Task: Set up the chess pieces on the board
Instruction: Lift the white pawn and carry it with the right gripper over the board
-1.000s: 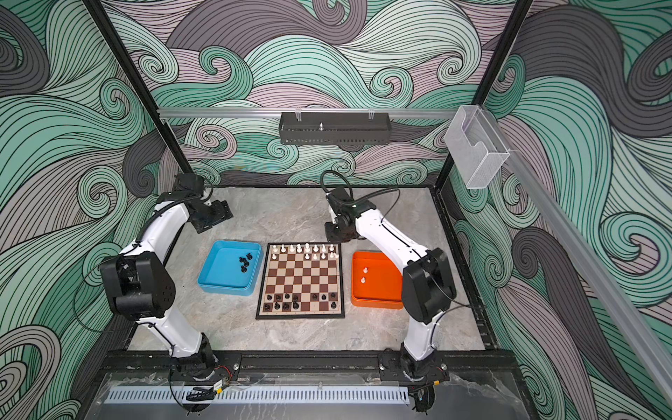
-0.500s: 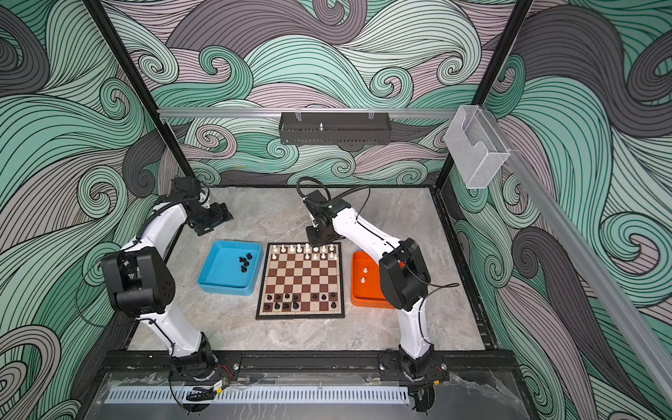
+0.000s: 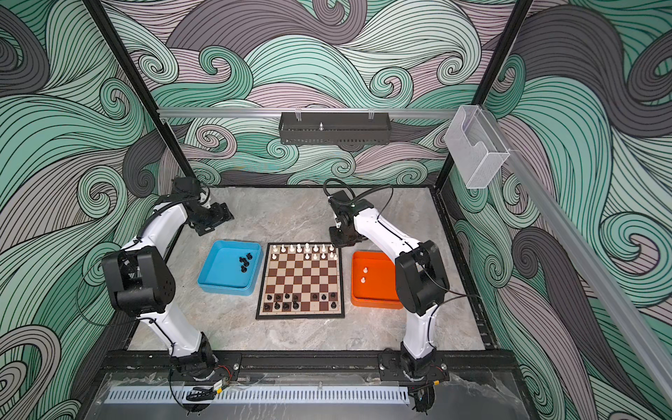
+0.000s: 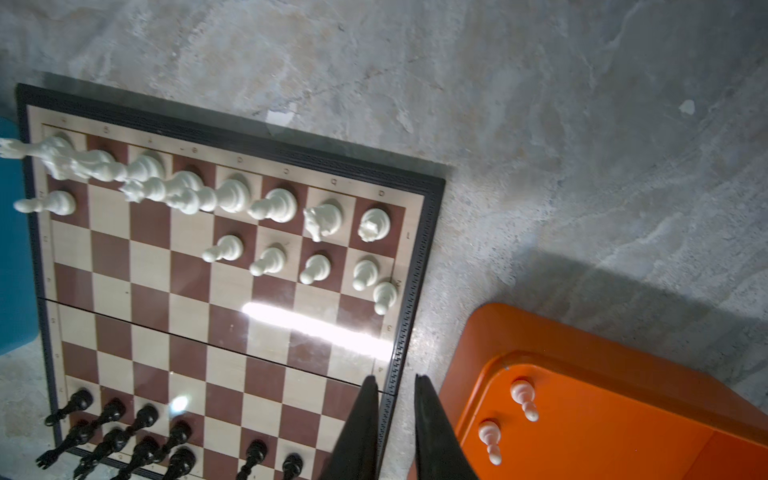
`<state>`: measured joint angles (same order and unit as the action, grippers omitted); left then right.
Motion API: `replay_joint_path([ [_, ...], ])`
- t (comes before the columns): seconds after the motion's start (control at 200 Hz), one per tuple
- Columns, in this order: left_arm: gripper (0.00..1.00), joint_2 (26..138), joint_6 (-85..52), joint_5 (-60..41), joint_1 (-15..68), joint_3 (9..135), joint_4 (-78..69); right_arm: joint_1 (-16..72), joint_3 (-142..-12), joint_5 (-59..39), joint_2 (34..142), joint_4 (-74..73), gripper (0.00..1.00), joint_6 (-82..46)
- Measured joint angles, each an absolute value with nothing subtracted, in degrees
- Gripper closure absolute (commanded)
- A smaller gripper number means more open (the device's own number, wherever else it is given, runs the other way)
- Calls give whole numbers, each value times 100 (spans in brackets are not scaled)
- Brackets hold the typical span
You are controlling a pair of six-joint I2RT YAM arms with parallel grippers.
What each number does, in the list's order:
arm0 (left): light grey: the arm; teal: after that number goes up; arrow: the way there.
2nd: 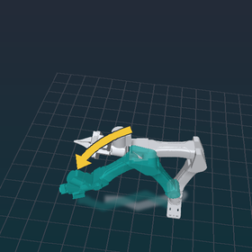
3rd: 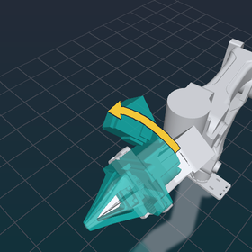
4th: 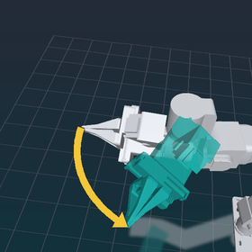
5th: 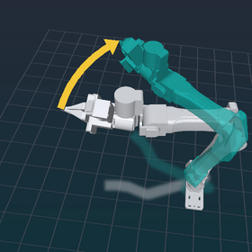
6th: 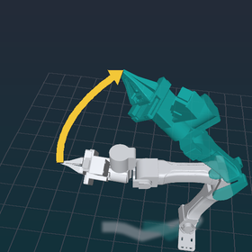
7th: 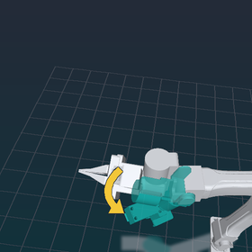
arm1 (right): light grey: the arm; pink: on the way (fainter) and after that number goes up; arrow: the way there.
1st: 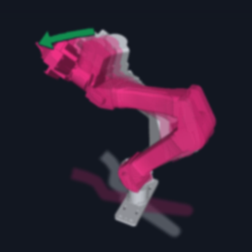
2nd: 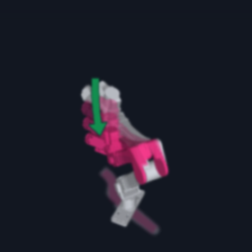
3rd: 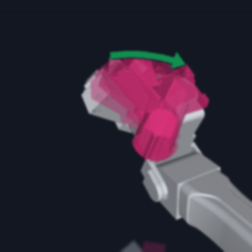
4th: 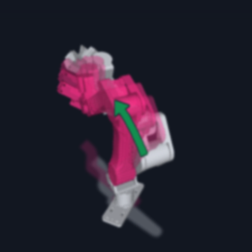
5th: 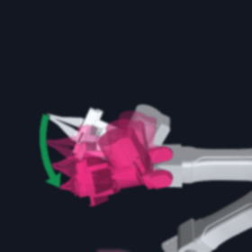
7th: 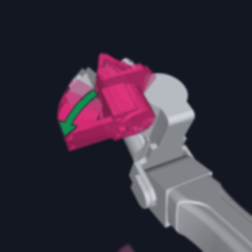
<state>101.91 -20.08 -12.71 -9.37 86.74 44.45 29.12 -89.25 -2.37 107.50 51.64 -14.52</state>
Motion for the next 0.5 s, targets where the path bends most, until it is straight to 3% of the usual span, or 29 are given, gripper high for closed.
replay_joint_path([
  [0.5, 14, 10191, -2008, -1269, -937, 8600, 4370, 2598, -8018, -829, 10501, 4501, 73, -862],
])
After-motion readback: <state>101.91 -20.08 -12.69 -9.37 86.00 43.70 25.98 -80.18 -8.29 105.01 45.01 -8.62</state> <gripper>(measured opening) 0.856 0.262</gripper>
